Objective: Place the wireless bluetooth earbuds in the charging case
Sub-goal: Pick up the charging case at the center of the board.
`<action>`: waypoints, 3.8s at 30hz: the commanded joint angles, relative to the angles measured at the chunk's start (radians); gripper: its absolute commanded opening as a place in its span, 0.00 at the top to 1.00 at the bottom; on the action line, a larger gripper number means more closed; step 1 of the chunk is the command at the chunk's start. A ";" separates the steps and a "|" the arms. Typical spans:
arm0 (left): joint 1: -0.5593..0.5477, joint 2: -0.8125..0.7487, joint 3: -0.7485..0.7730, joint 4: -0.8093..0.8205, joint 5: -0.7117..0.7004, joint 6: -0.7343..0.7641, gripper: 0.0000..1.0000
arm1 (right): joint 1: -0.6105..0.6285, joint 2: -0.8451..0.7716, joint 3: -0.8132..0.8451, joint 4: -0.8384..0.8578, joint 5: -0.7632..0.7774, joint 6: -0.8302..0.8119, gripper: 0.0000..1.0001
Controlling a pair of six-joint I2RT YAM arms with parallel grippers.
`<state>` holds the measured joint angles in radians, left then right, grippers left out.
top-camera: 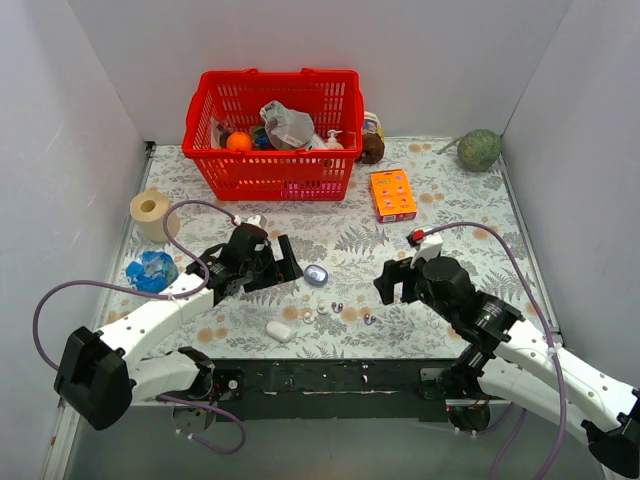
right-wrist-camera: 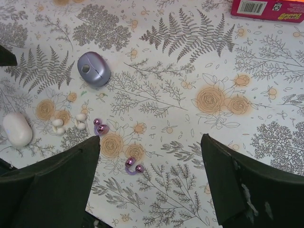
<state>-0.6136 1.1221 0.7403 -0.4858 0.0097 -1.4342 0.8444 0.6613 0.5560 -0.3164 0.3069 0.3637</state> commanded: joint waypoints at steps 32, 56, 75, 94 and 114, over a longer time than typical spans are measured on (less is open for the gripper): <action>-0.161 0.554 0.378 -0.040 -0.119 0.472 0.02 | -0.001 0.055 0.067 -0.001 -0.098 -0.052 0.09; -0.215 0.709 0.424 0.032 -0.197 0.551 0.16 | -0.001 0.024 0.044 -0.016 -0.078 -0.049 0.09; -0.218 0.662 0.360 0.032 -0.205 0.531 0.14 | -0.001 0.021 0.045 -0.018 -0.083 -0.046 0.09; -0.218 0.656 0.350 0.010 -0.234 0.497 0.12 | -0.001 0.008 0.033 -0.024 -0.084 -0.035 0.09; -0.216 0.610 0.303 0.050 -0.163 0.520 0.98 | 0.001 0.018 0.067 -0.032 -0.083 -0.040 0.09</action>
<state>-0.8284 1.7893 1.0878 -0.4046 -0.1612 -0.9291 0.8444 0.6800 0.5777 -0.3504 0.2180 0.3222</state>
